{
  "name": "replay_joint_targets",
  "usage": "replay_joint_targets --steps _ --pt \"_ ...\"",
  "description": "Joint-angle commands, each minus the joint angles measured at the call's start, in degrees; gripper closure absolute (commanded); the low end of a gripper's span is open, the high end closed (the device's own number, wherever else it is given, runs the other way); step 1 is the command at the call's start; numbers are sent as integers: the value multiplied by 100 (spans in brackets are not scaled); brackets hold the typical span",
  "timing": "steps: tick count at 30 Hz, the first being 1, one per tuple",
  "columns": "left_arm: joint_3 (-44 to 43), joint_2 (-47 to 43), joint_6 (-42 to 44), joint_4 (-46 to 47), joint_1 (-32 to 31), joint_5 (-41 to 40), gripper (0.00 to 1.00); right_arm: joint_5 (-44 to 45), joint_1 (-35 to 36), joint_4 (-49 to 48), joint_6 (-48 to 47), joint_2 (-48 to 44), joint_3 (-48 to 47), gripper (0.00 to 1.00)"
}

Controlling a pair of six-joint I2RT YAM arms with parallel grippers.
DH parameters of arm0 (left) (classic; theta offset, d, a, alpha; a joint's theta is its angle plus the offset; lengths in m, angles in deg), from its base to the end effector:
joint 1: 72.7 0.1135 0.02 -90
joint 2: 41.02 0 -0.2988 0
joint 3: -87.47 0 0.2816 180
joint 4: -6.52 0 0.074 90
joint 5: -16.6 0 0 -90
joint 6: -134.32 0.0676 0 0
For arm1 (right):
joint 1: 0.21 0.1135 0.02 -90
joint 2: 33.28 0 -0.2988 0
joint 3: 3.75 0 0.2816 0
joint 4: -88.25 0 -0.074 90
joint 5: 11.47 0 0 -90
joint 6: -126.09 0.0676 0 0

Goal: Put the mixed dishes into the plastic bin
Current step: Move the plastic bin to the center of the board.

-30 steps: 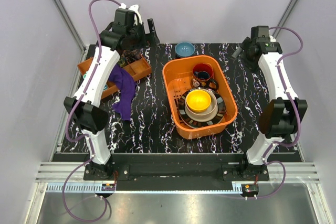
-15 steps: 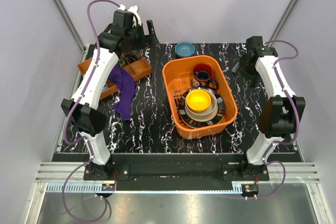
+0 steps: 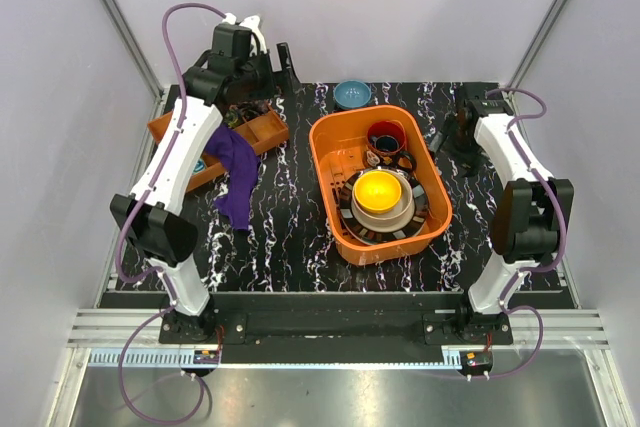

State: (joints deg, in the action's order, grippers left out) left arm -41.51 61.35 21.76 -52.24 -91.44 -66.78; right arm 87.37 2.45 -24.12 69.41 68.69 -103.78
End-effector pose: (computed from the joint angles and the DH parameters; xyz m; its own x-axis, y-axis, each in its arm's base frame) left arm 0.4286 -0.1537 0.4564 -0.6233 -0.1910 -0.7583 0.1867 0.9053 -0.3815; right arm 0.4126 0.0088 0.2643 -0.7780 0.5072 -0.3708 0.5207 0.8508 0.0714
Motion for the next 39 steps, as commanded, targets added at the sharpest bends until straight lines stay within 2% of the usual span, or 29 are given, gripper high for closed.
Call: replay_joint_targets --steps 1,15,26,39 --pt "93 -358 7 295 11 -81 1 -778 463 162 -352 42 106 9" --pt "172 -446 68 295 11 -125 1 -1051 1360 329 -766 376 -333 9" --pt "129 -393 130 269 11 -90 1 -1183 1633 400 -924 270 -342 9" --pt "-12 -314 200 163 20 -99 1 -1007 2230 680 -1504 815 -1168 9"
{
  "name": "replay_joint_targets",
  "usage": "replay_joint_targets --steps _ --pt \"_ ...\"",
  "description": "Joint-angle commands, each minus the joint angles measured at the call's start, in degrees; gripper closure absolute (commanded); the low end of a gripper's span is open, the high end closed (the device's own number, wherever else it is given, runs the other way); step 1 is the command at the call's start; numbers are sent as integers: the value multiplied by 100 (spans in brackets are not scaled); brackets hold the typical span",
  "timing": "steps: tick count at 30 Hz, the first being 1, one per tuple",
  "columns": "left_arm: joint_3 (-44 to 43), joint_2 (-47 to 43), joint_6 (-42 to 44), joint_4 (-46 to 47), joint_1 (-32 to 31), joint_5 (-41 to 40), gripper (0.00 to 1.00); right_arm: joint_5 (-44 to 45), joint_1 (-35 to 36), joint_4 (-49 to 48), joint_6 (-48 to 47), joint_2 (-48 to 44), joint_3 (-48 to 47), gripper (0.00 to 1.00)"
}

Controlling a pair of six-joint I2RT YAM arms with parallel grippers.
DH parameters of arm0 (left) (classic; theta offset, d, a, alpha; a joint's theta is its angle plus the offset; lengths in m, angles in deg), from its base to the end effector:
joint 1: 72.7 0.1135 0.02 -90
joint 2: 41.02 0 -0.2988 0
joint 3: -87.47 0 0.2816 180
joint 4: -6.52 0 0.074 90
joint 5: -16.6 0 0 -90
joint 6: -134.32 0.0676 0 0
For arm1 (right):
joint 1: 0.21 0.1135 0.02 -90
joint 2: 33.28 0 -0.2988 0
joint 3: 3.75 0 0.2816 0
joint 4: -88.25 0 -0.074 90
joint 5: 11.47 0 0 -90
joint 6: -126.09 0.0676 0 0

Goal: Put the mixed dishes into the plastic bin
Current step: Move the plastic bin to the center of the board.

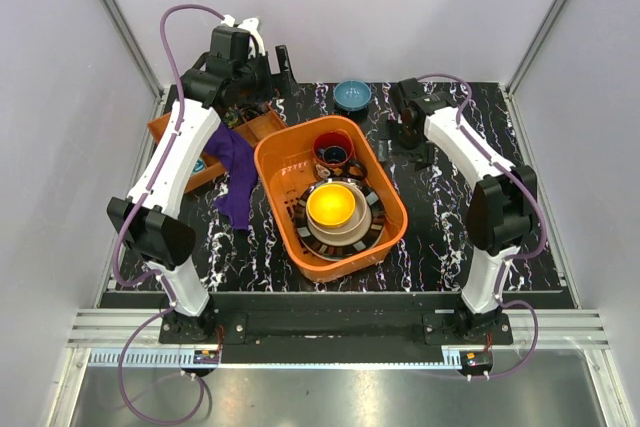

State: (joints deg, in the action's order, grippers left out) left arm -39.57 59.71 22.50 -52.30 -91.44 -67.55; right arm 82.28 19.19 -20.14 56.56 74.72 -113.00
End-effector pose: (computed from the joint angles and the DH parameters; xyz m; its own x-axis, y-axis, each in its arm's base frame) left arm 0.4213 -0.1502 0.4560 -0.6215 -0.1796 -0.7625 0.1831 0.9131 -0.3643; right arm 0.4178 0.1424 0.2706 -0.9409 0.0386 -0.3364 0.0196 0.9980 0.0598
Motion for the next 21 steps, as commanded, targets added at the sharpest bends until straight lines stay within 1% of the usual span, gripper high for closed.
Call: replay_joint_targets --steps 1,5,6,10,12,16,18,19,21 --pt "-224 -141 134 152 20 -13 1 -533 556 283 -219 229 -263 9" --pt "-338 -97 187 82 20 -13 1 -306 556 300 -123 300 -316 8" --pt "-356 -80 196 65 20 -13 1 -113 521 283 -96 326 -377 8" --pt "-540 -44 249 -50 29 -40 1 117 337 169 176 615 -763 8" --pt "-576 -44 284 -94 46 -31 1 205 197 -15 326 756 -1132 8" --pt "-638 -44 284 -260 64 4 1 398 82 -366 484 1484 -1949 8" --pt "-603 -71 267 -287 64 57 1 285 64 -577 502 1775 -2362 8" --pt "-507 -88 249 -296 64 100 1 284 55 -622 563 2081 -2547 8" --pt "-357 -158 223 -287 64 110 1 135 20 -649 625 2416 -3153 9"
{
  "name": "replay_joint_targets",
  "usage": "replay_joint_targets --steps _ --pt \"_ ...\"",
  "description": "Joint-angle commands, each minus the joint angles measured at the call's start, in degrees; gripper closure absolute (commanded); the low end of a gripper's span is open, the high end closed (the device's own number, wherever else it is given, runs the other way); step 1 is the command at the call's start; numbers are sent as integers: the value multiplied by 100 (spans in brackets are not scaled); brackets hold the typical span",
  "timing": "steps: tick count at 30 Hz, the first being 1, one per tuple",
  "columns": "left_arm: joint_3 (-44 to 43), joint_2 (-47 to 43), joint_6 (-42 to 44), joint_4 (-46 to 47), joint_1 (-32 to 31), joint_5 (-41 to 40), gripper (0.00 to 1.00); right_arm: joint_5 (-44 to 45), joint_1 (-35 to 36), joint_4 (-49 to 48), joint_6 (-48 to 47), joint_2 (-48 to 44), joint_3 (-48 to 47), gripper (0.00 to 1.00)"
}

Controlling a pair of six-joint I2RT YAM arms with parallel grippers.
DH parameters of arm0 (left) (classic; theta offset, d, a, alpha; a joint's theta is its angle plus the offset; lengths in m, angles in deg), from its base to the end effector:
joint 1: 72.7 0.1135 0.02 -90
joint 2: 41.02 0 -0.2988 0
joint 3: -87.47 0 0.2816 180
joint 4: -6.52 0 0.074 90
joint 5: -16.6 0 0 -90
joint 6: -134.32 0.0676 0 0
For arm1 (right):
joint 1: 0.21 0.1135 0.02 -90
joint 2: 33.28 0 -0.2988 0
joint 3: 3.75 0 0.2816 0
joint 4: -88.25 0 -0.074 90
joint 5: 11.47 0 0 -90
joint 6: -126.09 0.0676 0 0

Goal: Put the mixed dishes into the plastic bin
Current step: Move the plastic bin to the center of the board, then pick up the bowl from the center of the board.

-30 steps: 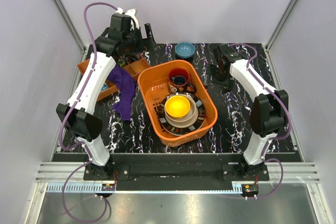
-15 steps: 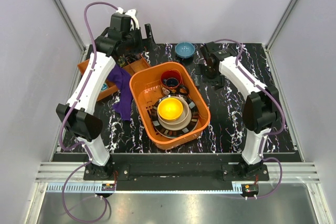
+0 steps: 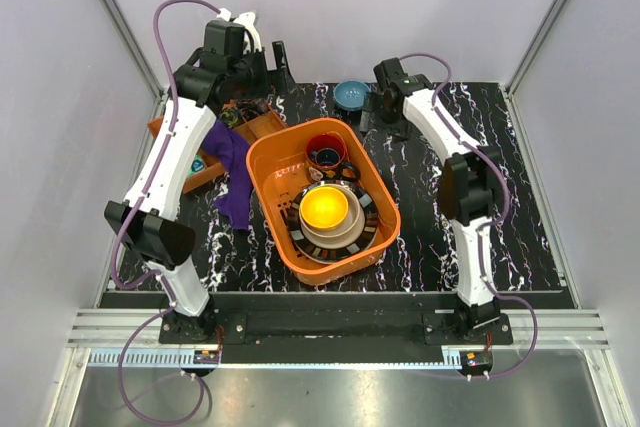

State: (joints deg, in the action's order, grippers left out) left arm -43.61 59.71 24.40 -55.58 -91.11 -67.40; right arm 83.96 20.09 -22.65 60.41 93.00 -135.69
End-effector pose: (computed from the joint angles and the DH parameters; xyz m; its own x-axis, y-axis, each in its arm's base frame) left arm 0.4140 -0.1453 0.4750 -0.6052 -0.1557 -0.7807 0.2045 0.9174 -0.3414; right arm 0.5089 0.1814 0.2558 -0.8904 0.1078 -0.4423 0.0669 0.9920 0.1070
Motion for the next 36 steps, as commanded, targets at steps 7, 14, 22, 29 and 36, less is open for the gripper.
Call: replay_joint_targets --steps 7,14,22,29,36 --pt "320 -343 -82 111 31 -29 1 -508 -263 -581 793 2022 -2800 9" --pt "514 -475 -82 102 31 -160 1 -1026 -403 -1644 1382 2313 -3004 8" --pt "698 -598 -135 102 31 -301 1 -1220 -518 -2111 1936 2805 -3425 9" --pt "874 -712 -161 111 31 -354 1 -1071 -526 -2330 2323 3175 -3646 9" --pt "1058 -835 -196 111 31 -363 1 -912 -561 -2752 2709 3324 -3602 9"
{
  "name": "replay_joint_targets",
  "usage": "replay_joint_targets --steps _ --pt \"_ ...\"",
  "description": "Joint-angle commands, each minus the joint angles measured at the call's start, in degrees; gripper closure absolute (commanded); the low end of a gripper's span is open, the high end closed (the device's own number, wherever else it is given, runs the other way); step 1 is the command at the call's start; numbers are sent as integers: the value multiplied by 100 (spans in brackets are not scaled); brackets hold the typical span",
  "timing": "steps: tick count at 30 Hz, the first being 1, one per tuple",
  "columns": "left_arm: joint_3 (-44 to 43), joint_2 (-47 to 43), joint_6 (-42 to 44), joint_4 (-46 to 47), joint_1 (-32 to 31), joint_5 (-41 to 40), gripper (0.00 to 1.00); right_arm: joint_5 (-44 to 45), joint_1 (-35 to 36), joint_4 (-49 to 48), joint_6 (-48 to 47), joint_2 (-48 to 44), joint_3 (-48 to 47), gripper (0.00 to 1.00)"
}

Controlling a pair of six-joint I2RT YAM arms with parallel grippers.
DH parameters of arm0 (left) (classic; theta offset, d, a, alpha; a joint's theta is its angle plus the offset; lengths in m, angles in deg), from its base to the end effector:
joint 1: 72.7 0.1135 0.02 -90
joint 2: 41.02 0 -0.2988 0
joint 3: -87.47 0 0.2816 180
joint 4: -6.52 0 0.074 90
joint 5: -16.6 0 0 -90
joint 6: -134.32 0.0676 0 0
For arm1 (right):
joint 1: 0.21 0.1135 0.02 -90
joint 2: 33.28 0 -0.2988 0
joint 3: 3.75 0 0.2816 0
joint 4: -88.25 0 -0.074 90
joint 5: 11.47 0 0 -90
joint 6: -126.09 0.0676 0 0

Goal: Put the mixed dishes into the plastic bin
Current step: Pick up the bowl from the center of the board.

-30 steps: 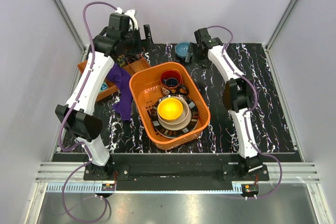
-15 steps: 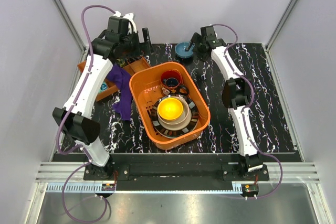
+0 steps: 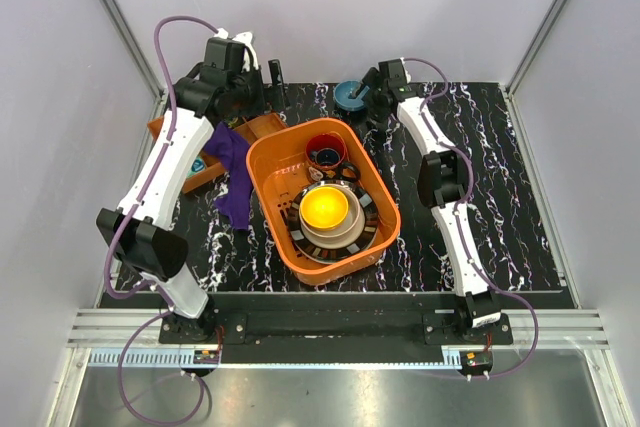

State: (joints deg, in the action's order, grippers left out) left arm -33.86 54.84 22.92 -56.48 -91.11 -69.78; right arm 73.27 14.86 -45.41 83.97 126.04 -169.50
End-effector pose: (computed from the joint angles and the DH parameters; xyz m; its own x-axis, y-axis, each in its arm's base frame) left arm 0.3942 -0.1357 0.4457 -0.6705 -0.1606 -0.7243 0.1268 0.9371 -0.3252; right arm 0.6625 0.1848 0.1599 -0.6579 0.5878 -0.4708 0.2403 0.7564 0.6084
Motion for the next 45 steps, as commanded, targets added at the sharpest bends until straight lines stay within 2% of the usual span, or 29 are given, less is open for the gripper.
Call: replay_joint_targets --steps 1,8,16,25,35,39,45 --pt "84 -348 -39 192 31 -124 1 183 -39 -504 397 46 -229 9" --pt "128 -357 -4 157 31 -116 1 394 -110 -556 573 81 -98 10" --pt "137 -392 49 86 40 -133 1 491 -162 -574 740 195 -71 17" --pt "181 -436 67 51 40 -160 1 491 -162 -609 767 327 -80 37" --pt "286 -524 76 25 40 -212 1 482 -162 -679 802 371 -54 53" --pt "304 -524 75 7 40 -203 1 455 -171 -706 802 362 -27 62" --pt "321 -533 67 16 48 -203 1 420 -180 -767 793 336 8 81"
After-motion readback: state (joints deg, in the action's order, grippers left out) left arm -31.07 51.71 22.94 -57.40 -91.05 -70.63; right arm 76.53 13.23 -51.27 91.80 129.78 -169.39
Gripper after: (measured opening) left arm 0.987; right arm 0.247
